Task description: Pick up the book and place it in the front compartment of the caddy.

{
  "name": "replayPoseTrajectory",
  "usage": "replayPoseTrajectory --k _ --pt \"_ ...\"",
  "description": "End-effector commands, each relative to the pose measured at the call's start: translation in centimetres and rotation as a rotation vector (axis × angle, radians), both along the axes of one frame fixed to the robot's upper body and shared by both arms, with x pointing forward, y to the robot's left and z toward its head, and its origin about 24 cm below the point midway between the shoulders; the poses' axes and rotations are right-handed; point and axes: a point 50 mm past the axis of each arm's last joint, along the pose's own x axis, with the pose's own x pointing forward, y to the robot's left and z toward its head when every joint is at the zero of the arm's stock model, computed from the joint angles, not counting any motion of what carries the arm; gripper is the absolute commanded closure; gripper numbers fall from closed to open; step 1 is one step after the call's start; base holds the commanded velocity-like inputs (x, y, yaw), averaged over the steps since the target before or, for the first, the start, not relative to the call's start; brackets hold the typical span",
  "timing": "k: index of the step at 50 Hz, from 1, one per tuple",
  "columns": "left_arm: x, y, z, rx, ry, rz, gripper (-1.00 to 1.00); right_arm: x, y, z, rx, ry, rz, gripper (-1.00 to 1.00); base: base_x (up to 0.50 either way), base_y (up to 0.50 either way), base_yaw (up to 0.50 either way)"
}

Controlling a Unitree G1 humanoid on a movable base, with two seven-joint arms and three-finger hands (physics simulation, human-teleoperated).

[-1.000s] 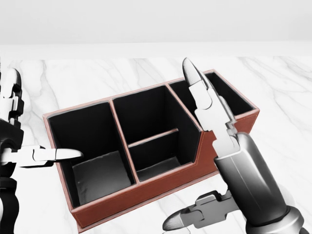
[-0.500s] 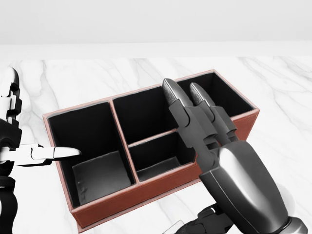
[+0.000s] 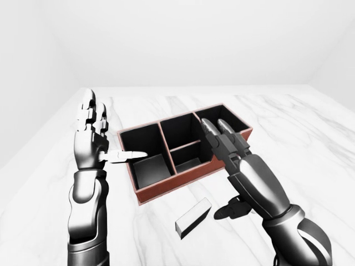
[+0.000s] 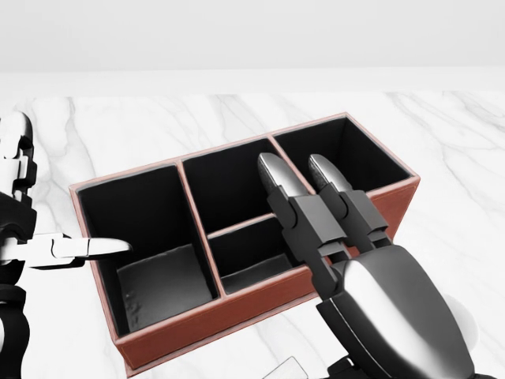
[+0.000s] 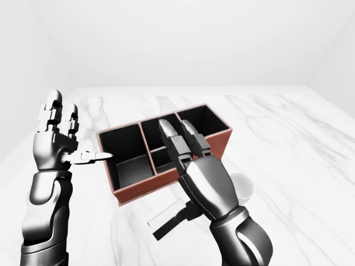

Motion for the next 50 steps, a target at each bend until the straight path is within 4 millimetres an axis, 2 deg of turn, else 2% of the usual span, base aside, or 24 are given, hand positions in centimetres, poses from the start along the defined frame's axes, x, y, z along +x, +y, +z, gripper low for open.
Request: replayPoseTrajectory --k 1,29,50 --pt "0.1 0.1 -0.1 -0.002 0.004 0.003 -1.00 -0.4 0.0 -0.2 -0.031 0.024 -0.013 -1.00 0.00 0.00 0.00" --pt "0.3 0.4 0.0 0.003 0.004 0.008 -1.00 -0.6 1.3 -2.7 -0.023 0.108 0.010 -1.00 0.00 0.00 0.00" --pt "0.4 0.6 0.0 0.003 0.009 0.011 -1.00 -1.3 2.1 -3.6 -0.030 0.126 0.041 -1.00 0.00 0.00 0.00"
